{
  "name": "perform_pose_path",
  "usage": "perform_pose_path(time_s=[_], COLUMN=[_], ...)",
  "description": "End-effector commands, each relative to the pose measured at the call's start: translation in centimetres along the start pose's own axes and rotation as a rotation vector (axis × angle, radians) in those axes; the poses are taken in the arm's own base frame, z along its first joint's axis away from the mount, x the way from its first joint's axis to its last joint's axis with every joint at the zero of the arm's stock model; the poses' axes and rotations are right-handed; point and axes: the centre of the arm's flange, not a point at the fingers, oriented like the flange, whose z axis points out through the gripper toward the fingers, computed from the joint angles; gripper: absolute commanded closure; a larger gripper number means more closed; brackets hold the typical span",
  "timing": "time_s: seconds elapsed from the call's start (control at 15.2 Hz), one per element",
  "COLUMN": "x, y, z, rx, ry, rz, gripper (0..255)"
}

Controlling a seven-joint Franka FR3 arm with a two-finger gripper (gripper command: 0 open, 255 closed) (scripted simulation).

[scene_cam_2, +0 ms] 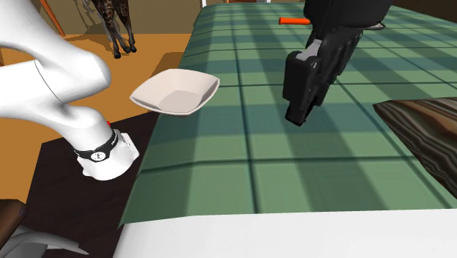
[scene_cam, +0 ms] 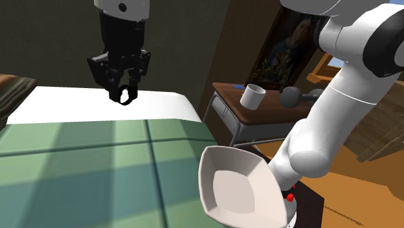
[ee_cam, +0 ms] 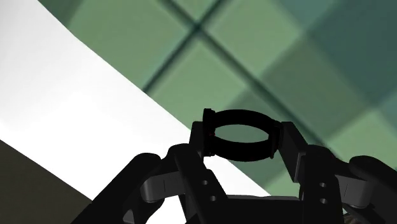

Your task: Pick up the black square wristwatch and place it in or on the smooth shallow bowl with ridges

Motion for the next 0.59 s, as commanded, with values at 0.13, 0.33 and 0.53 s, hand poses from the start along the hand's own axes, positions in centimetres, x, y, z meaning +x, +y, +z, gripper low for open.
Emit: perform_pose_path(time_s=[0.13, 0.33, 0.53], x=[-5.6, -9.6, -13.5], y=[0.7, 1.0, 1.4], z=[-0.1, -0.2, -0.3], rx=[0.000, 0.000, 0.000], ry=[-0.001, -0.001, -0.001], rz=[0.003, 0.003, 0.003], gripper=[255, 255, 255])
